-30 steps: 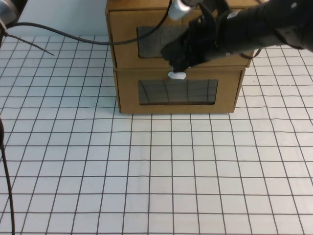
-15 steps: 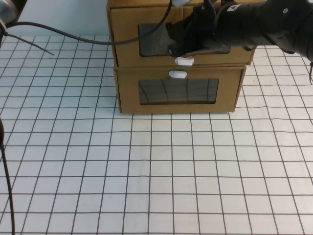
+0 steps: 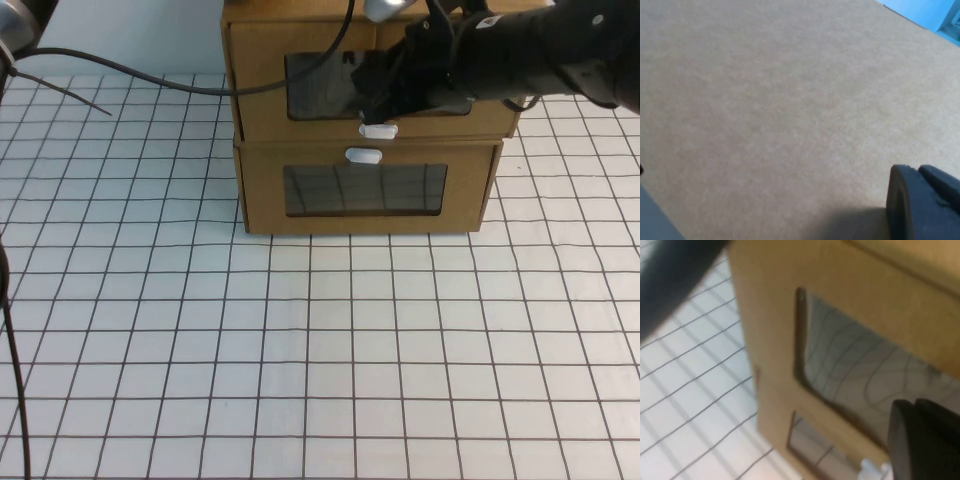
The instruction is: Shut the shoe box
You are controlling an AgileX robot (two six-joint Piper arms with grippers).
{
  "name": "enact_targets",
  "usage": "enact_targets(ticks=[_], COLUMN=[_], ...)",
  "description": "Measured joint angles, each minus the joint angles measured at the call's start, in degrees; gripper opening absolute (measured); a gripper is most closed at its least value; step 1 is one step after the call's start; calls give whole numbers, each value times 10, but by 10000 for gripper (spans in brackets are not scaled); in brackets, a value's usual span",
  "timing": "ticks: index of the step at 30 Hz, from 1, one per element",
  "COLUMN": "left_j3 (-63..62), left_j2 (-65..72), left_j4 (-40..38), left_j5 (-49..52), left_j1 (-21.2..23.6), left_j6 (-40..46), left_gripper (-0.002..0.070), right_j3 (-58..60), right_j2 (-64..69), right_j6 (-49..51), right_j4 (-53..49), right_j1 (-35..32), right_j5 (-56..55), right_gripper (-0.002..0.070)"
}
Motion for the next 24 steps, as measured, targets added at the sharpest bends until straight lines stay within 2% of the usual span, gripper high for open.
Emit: enact_targets(ticks=[8,13,17,24], left_j3=[0,0,0,-3], left_j2=[-3,-33,-85,-191], left_j4=[4,46,120,318], left_j5=[0,0,-6,39], left_j1=[0,0,0,0], left_j6=[6,19,10,-123], left_gripper=[-2,-2,-2,-2], right_j3=[0,18,88,270], right_j2=[-47,-106,-186,-379], right_j6=[0,10,8,-56], right_j4=[5,6,26,117], right_j1=[-4,-2,-2,-2], right_j5=[112,135,103,-19], right_gripper=[-13,-13,-13,-13])
